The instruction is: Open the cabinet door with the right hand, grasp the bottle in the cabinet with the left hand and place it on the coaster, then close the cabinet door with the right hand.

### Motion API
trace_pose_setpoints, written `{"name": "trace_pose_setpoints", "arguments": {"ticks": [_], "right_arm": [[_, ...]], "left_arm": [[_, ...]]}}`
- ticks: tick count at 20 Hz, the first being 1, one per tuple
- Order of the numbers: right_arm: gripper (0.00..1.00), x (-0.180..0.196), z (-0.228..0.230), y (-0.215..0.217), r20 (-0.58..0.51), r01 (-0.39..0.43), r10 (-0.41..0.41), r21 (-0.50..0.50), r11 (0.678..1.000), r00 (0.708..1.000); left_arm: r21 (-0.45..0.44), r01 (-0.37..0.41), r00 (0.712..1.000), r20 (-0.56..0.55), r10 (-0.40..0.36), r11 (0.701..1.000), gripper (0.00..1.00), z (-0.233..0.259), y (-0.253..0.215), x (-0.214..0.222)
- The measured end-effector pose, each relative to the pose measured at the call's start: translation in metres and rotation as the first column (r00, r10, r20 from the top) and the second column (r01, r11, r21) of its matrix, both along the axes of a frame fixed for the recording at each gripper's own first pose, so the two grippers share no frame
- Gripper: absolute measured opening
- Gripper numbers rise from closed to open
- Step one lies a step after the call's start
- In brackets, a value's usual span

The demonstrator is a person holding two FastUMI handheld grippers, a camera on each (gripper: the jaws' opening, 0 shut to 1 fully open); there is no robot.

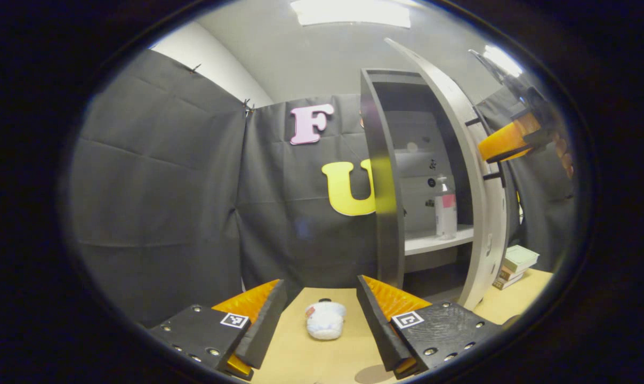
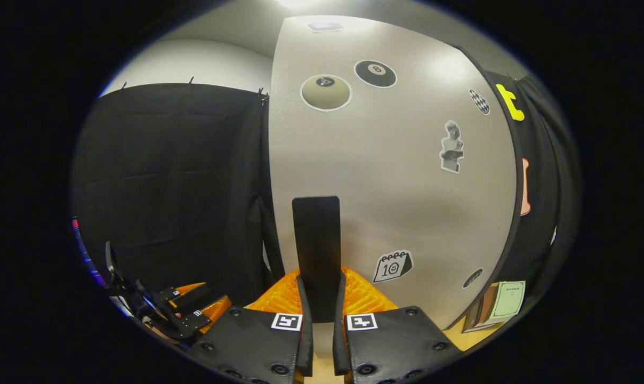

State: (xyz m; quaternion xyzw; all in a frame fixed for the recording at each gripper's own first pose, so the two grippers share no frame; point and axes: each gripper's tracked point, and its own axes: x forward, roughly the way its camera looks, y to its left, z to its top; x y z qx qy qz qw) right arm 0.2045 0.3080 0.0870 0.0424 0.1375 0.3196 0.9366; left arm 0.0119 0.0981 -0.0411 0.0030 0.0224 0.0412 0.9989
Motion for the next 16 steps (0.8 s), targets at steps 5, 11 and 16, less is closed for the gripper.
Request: {"name": "trace_pose_setpoints", "arguments": {"ticks": [5, 11, 16], "right_arm": [[0.17, -0.001, 0.0, -0.013, -0.008, -0.082, 0.082, 0.02, 0.996, 0.997], [0.17, -0.009, 0.0, -0.032, -0.009, -0.118, 0.118, 0.028, 0.993, 0.993], [0.16, -0.01, -0.001, -0.044, -0.012, -0.098, 0.099, 0.048, 0.994, 0.995]], "left_arm": [[0.013, 0.029, 0.999, 0.018, -0.03, 0.999, 0.8, 0.016, -0.045, 0.007], [0.011, 0.098, 0.994, 0.038, -0.098, 0.995, 0.81, 0.027, -0.103, 0.022], [0.024, 0.182, 0.982, 0.053, -0.183, 0.983, 0.8, 0.036, -0.159, 0.029]]}}
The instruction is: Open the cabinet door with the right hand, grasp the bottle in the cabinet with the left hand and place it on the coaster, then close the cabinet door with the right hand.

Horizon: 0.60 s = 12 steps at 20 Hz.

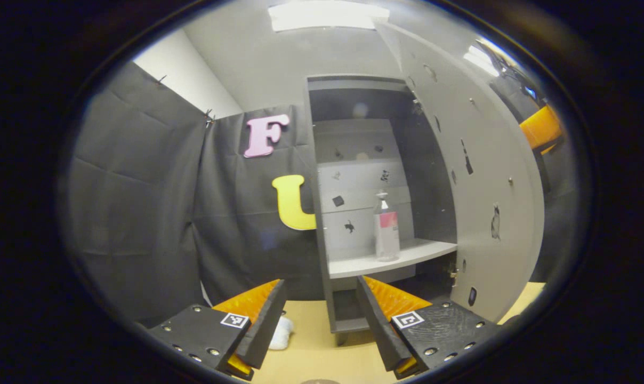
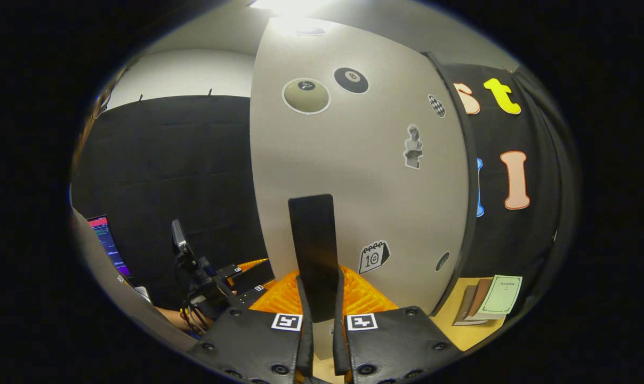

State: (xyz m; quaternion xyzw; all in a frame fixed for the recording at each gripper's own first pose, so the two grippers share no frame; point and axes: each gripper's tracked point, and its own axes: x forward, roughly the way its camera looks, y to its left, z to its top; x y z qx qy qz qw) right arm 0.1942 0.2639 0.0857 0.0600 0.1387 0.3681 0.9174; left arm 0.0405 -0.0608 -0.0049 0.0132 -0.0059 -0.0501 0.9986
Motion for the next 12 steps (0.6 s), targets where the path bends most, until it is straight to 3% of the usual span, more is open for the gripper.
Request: {"name": "trace_pose_setpoints", "arguments": {"ticks": [4, 6, 7, 11, 12], "right_arm": [[0.13, -0.001, 0.0, -0.011, 0.015, 0.042, -0.042, -0.01, 0.999, 0.999], [0.16, -0.002, 0.0, -0.018, 0.019, 0.066, -0.065, -0.015, 0.998, 0.998], [0.12, -0.003, 0.0, -0.022, 0.019, 0.077, -0.077, -0.016, 0.997, 0.997], [0.16, 0.002, -0.001, -0.036, 0.025, 0.136, -0.135, -0.022, 0.991, 0.991], [0.12, 0.004, -0.001, -0.039, 0.028, 0.154, -0.153, -0.025, 0.988, 0.988]], "left_arm": [[-0.001, 0.062, 0.998, -0.001, -0.062, 0.998, 0.8, 0.0, -0.04, 0.003], [-0.004, 0.086, 0.996, -0.003, -0.086, 0.996, 0.8, -0.001, -0.056, 0.005], [-0.006, 0.097, 0.995, -0.004, -0.097, 0.995, 0.8, -0.001, -0.065, 0.006], [-0.01, 0.136, 0.991, -0.002, -0.136, 0.991, 0.8, 0.0, -0.096, 0.008], [-0.008, 0.144, 0.99, 0.0, -0.144, 0.99, 0.8, 0.001, -0.103, 0.007]]}}
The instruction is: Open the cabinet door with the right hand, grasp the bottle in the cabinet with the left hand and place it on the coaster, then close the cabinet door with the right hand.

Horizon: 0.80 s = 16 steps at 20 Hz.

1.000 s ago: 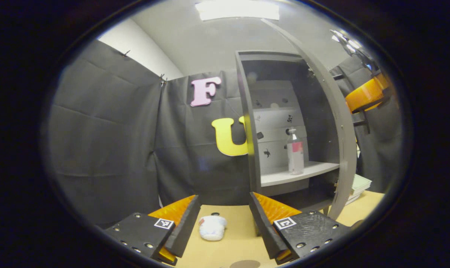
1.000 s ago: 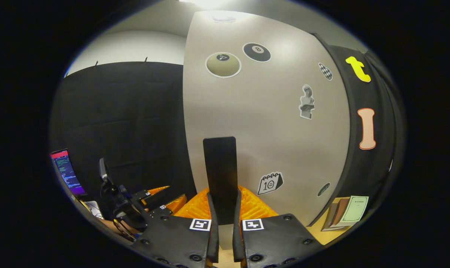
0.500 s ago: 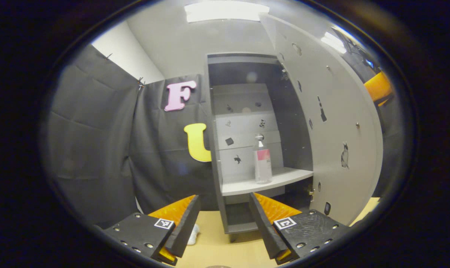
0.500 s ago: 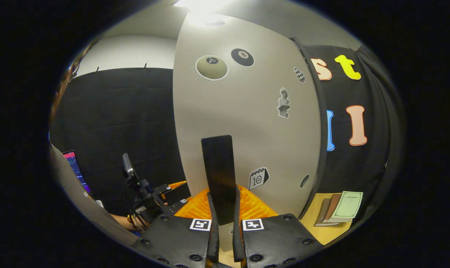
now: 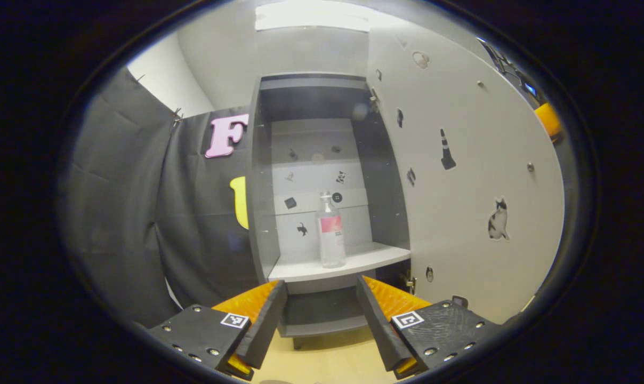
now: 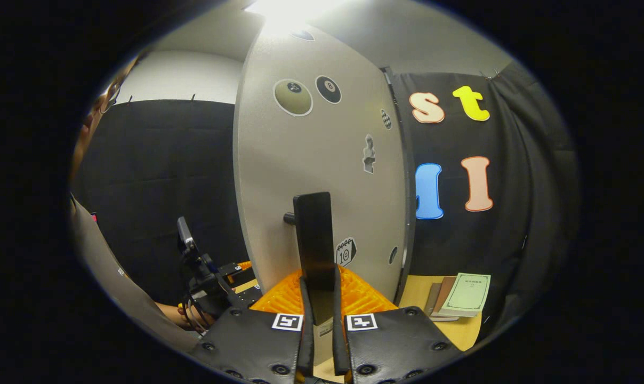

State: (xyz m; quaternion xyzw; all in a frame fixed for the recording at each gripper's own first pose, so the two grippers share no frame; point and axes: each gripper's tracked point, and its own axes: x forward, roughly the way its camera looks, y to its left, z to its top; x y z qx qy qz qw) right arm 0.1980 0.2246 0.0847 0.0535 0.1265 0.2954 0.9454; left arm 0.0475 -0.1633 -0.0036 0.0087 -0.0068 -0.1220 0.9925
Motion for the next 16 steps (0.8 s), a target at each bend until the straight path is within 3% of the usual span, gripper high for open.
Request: {"name": "trace_pose_setpoints", "arguments": {"ticks": [8, 9, 10, 12, 16], "right_arm": [[0.15, 0.017, -0.001, -0.047, 0.067, 0.2, -0.197, -0.051, 0.978, 0.978], [0.19, 0.018, -0.001, -0.05, 0.063, 0.2, -0.197, -0.041, 0.979, 0.978], [0.14, 0.014, -0.004, -0.045, 0.048, 0.177, -0.176, -0.019, 0.984, 0.983], [0.15, 0.006, -0.003, -0.037, 0.013, 0.123, -0.123, 0.018, 0.992, 0.992], [0.15, -0.02, -0.001, -0.051, 0.018, 0.056, -0.056, 0.002, 0.998, 0.998]], "left_arm": [[0.002, 0.015, 1.0, 0.013, -0.015, 1.0, 0.8, 0.008, -0.037, -0.008], [0.002, 0.011, 1.0, 0.014, -0.011, 1.0, 0.8, 0.009, -0.039, -0.008], [0.005, 0.007, 1.0, 0.017, -0.007, 1.0, 0.8, 0.009, -0.04, -0.007], [0.02, -0.014, 1.0, 0.021, 0.013, 1.0, 0.8, 0.01, -0.044, -0.007], [0.023, -0.065, 0.998, 0.027, 0.065, 0.998, 0.8, 0.016, -0.05, -0.003]]}}
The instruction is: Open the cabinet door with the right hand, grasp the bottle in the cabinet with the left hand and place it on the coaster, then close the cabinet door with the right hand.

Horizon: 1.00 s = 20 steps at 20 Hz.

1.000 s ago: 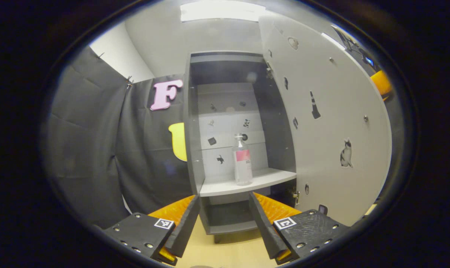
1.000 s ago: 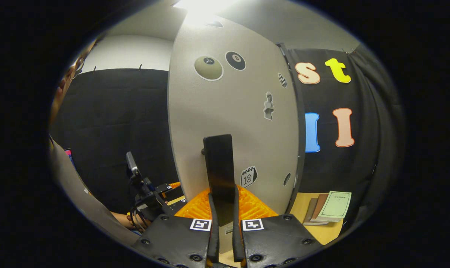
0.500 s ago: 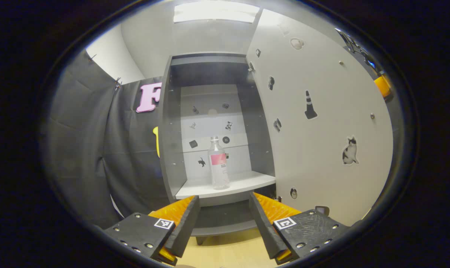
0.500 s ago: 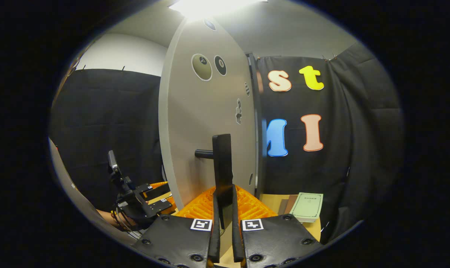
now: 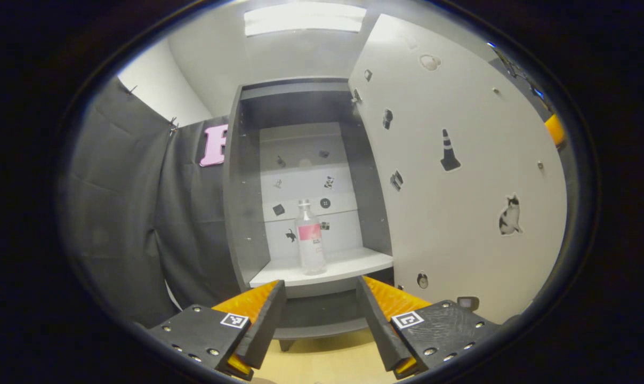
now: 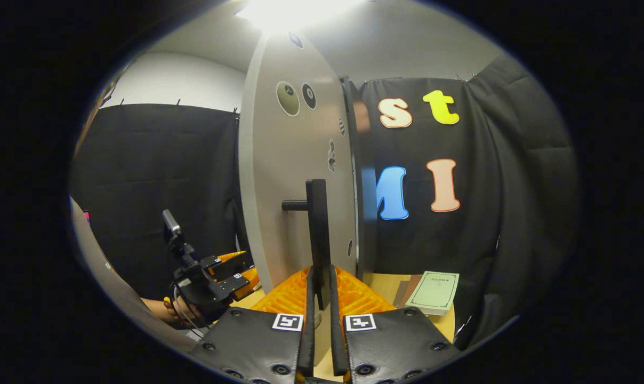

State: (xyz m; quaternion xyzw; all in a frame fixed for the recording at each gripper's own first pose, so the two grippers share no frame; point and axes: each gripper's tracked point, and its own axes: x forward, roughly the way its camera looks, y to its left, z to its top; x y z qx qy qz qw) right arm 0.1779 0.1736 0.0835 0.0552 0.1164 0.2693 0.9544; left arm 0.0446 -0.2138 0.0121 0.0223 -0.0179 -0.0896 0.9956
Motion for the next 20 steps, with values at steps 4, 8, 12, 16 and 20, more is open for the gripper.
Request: {"name": "trace_pose_setpoints", "arguments": {"ticks": [4, 8, 12, 16, 20], "right_arm": [[0.11, 0.004, -0.006, -0.055, 0.032, 0.097, -0.096, -0.04, 0.994, 0.995], [0.94, 0.021, -0.027, -0.118, 0.025, 0.294, -0.293, -0.067, 0.954, 0.956], [0.98, 0.03, -0.047, -0.16, 0.027, 0.435, -0.435, -0.082, 0.896, 0.9], [0.98, 0.042, -0.075, -0.188, -0.045, 0.515, -0.517, -0.051, 0.856, 0.855], [0.97, 0.053, -0.085, -0.198, -0.127, 0.582, -0.574, 0.033, 0.812, 0.809]], "left_arm": [[0.001, -0.047, 0.999, -0.004, 0.047, 0.999, 0.8, 0.004, -0.012, 0.007], [0.009, -0.067, 0.998, -0.019, 0.067, 0.998, 0.8, 0.011, -0.018, 0.02], [0.008, -0.079, 0.997, -0.024, 0.079, 0.997, 0.82, 0.025, -0.011, 0.047], [-0.006, -0.078, 0.997, -0.025, 0.078, 0.997, 0.82, 0.036, 0.001, 0.093], [-0.035, -0.039, 0.998, -0.043, 0.037, 0.999, 0.8, 0.035, -0.001, 0.139]]}}
